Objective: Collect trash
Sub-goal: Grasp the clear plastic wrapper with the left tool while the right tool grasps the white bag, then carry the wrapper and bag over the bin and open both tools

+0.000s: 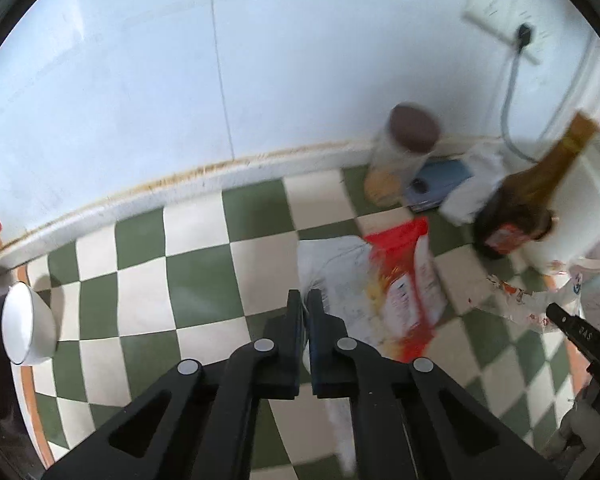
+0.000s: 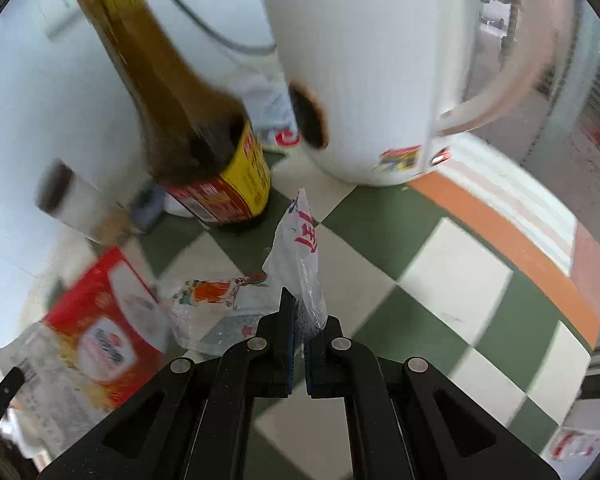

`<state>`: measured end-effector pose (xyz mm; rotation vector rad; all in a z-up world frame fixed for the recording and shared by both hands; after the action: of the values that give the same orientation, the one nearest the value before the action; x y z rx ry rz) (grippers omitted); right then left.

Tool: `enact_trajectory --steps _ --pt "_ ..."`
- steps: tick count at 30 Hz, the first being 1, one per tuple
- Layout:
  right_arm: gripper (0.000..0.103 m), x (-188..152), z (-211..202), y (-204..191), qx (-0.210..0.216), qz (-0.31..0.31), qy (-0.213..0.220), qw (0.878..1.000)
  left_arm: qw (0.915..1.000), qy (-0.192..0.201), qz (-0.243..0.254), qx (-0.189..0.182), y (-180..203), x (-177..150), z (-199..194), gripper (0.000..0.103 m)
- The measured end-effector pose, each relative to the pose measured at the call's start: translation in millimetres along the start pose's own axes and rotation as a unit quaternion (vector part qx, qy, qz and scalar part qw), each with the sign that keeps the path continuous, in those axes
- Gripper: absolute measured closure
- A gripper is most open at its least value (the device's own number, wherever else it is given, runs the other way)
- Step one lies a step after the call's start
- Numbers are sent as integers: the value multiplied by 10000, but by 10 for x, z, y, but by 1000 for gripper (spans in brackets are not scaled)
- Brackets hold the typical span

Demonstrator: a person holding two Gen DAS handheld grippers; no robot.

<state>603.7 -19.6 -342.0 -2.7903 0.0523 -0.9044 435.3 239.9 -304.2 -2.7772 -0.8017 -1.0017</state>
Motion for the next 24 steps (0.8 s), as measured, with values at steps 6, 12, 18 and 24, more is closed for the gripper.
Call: enact_trajectory --steps 6,12,18,24 --pt "100 -153 -855 551 255 385 372 9982 9984 379 338 -227 422 -6 -657 103" --pt "100 -542 -1591 1426 217 891 557 9942 9908 743 948 -610 1119 -131 -1330 103" --pt "100 -1216 -2232 2622 -255 1623 720 9838 9706 785 1795 -1394 2234 -581 -1932 103" --pt "100 -2081 -2715 3904 -1130 2484 676 9597 9289 147 2958 -2225 3533 -1705 -2149 103"
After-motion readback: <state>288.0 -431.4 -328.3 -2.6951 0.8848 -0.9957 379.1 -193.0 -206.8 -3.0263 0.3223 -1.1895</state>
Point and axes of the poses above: each gripper's, at about its wrist camera, not at the fingertips, and z roughly the way its jaws point, y to its right, x to its top, the point moved 4 cm from there along z, roughly the way its jaws point, and after that the axes turned 6 degrees about y, right-handed, at the moved point
